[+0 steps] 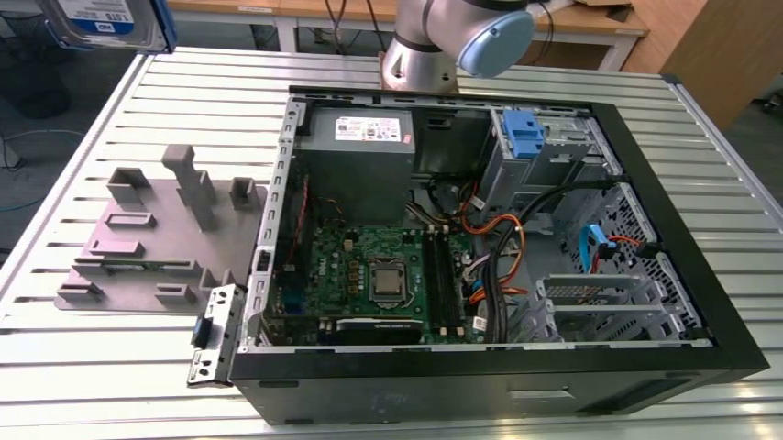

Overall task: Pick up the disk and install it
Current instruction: 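Pick up the disk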

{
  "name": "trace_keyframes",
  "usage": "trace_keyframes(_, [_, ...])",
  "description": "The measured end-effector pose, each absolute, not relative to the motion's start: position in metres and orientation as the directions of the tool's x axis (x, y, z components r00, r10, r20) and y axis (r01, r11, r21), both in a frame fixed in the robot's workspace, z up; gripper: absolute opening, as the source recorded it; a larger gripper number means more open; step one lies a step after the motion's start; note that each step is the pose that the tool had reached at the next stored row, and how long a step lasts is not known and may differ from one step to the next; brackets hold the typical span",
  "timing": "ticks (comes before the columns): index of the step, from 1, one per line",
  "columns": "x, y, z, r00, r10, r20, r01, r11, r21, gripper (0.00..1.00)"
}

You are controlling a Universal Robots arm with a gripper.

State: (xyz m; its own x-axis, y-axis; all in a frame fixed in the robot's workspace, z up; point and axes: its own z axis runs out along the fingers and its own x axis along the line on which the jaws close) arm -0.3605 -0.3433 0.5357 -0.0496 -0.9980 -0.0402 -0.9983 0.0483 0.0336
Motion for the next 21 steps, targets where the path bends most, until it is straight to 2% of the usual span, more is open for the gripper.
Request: trace_keyframes(21, [-0.342, -0.343, 0.536, -0.05, -0.998, -0.04, -0.998, 0.048, 0.034, 0.35])
